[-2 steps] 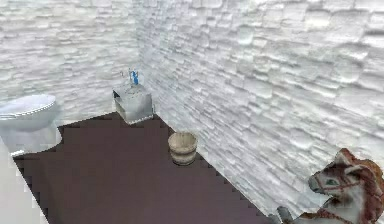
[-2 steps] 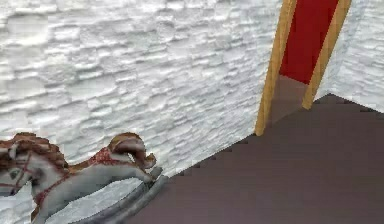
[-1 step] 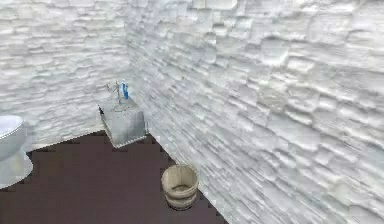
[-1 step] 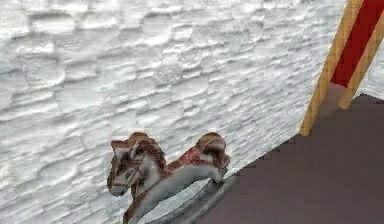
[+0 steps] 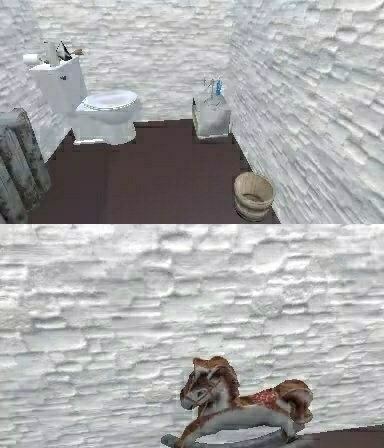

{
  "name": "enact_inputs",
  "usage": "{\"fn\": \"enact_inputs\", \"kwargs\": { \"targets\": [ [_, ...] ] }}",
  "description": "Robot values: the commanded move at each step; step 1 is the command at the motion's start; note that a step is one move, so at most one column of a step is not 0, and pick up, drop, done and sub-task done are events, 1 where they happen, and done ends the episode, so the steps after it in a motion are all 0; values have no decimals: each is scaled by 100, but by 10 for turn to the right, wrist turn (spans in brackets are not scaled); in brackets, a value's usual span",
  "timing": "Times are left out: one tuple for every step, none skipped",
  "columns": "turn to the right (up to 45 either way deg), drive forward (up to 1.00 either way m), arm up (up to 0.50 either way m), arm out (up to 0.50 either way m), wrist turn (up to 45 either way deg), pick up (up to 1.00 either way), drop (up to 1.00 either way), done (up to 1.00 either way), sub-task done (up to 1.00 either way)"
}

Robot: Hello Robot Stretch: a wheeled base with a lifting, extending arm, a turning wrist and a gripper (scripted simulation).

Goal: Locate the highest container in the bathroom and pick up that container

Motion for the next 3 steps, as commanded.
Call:
{"fn": "enact_inputs", "kwargs": {
  "targets": [
    [0,100,0,0,0,0,0,0,0],
    [-30,0,0,0,0,0,0,0,0],
    [0,50,0,0,0,0,0,0,0]
  ]
}}
